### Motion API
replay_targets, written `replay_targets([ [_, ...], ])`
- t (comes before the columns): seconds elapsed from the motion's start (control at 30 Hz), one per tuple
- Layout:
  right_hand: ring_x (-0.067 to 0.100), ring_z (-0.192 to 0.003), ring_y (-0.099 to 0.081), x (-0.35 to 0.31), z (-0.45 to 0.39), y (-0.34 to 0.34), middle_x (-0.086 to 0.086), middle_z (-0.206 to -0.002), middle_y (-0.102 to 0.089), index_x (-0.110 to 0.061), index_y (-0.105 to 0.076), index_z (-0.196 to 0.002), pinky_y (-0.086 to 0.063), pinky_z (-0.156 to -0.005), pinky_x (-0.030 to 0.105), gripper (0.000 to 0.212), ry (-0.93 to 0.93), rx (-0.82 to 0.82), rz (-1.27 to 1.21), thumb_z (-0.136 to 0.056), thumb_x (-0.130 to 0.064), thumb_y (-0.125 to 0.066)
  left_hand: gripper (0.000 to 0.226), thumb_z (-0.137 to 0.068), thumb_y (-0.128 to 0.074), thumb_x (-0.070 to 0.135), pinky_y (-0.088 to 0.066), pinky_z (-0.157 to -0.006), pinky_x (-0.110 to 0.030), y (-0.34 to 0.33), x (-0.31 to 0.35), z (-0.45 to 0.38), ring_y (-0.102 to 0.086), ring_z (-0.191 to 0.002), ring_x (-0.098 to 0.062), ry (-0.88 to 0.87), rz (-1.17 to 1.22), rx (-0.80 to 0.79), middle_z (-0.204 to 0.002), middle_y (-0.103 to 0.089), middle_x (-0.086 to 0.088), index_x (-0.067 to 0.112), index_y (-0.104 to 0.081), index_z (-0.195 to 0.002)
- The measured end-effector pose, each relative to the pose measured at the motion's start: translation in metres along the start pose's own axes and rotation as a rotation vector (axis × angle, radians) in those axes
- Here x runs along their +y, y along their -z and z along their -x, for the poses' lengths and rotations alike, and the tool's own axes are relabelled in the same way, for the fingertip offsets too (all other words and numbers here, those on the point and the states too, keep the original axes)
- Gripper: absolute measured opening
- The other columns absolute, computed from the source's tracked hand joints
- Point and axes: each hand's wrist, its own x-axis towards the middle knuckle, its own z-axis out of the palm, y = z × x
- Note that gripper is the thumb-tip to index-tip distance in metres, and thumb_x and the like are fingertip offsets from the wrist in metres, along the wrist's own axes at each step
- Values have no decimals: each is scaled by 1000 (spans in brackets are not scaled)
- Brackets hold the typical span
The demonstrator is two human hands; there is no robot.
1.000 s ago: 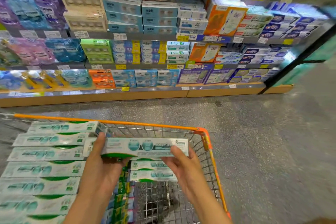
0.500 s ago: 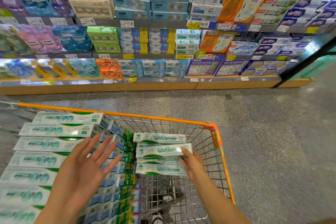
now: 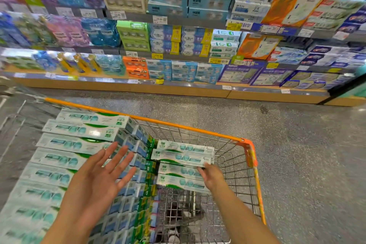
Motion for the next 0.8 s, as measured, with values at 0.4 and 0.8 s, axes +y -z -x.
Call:
replay_targets([
  [0.4, 18, -112, -50, -72, 165, 27, 0, -119, -55, -14, -51, -132, -38, -94, 30, 51, 1219, 27, 1212, -85, -25, -68, 51, -65, -77, 32, -59, -76, -40, -10, 11, 14, -65, -104, -25, -197, -216, 17, -116, -66, -6, 18, -65, -112],
  [0.8, 41, -82, -66, -116, 290, -38, 18, -89, -68, -2, -68, -102, -50, -71, 47, 51, 1788, -17, 1299, -55, -3, -89, 12, -92, -59, 22, -49, -86, -26, -40, 83, 95, -62, -97, -8, -832, -767, 133, -103, -66, 8, 32, -62, -97],
])
